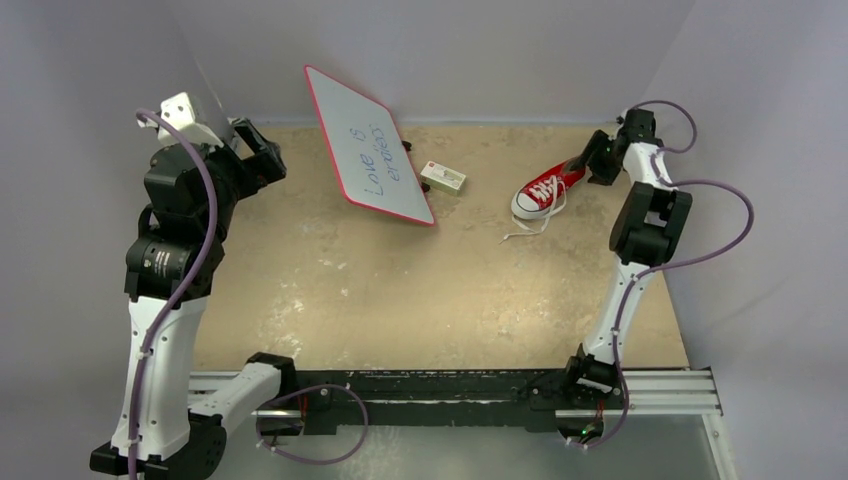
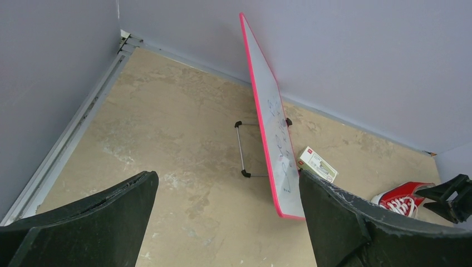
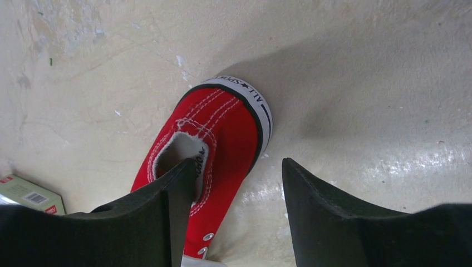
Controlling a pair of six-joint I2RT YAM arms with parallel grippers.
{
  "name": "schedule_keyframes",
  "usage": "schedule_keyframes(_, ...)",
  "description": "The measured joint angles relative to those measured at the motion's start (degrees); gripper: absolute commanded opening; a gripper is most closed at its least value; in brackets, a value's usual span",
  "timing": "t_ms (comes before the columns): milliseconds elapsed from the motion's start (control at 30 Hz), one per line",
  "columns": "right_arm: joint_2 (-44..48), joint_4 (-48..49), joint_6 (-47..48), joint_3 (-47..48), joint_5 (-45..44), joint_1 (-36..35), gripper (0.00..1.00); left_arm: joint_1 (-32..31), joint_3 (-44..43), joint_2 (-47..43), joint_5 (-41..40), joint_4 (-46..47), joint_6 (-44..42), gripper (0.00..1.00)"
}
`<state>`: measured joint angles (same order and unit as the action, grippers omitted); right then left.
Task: Tie the shoes
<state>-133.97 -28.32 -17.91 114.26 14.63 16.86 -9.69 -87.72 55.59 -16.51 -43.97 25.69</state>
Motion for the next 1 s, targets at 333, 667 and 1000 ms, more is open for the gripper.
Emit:
schedule_keyframes(333,0.6,0.2,1.0,-2.0,-3.3,-0.6,0.21,-0.1,-3.1,1.7,1.2,-0.6,0.3,0.99)
schedule_keyframes(667,21.1,1.6,-1.6,-28.2,-14.7,-2.6,0.27,-2.1,-4.4,3.1,2.7,-0.4,0.7,0.99)
schedule_keyframes(1000,45.2,-2.4,-6.8,-51.1,-9.2,-26.0,0.68,-2.2,-4.3,4.4,3.0,0.2,1.7,0.99)
